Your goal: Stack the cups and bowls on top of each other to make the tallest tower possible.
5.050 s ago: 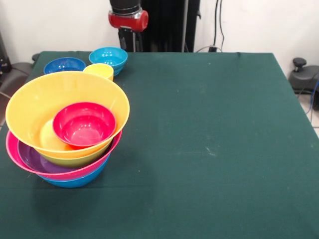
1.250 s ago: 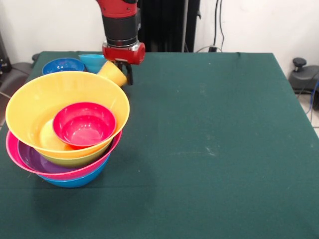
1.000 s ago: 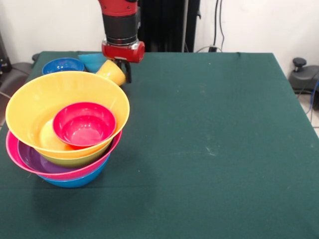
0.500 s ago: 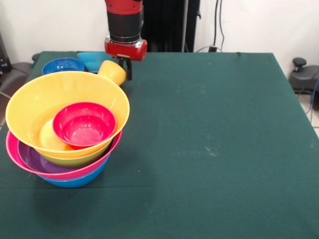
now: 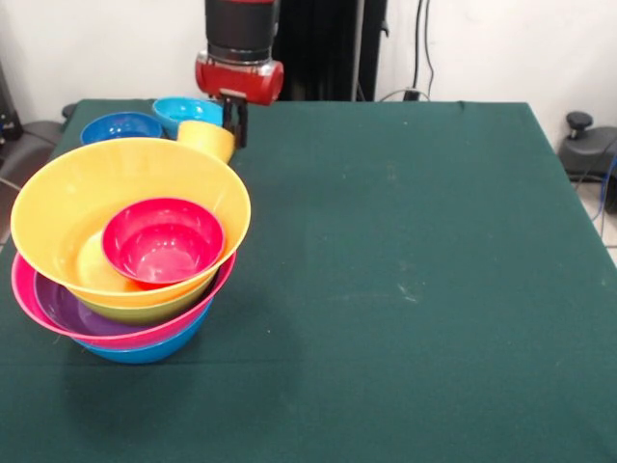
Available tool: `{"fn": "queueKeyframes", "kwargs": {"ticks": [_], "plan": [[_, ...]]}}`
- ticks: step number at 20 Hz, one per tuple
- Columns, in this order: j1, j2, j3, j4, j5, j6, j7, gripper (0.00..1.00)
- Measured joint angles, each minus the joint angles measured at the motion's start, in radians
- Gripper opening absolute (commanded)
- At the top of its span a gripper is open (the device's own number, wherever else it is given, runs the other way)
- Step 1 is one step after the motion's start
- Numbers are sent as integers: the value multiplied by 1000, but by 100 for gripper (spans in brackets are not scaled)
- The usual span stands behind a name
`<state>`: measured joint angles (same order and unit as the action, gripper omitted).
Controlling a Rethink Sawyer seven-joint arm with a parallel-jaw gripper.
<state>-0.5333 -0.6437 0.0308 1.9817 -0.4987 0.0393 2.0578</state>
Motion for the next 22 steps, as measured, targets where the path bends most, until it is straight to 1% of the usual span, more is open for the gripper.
{"fn": "queueKeyframes", "kwargs": {"ticks": [7, 8, 10, 11, 15, 18, 22], "plan": [[107, -122, -47, 1, 72, 60, 0, 0], [130, -149, -54, 1, 87, 89, 0, 0], [148, -172, -59, 1, 100, 119, 0, 0], [170, -201, -66, 1, 118, 163, 0, 0], [198, -243, -80, 1, 148, 229, 0, 0], [218, -261, -91, 1, 164, 252, 0, 0], [278, -266, -118, 1, 201, 258, 0, 0]]}}
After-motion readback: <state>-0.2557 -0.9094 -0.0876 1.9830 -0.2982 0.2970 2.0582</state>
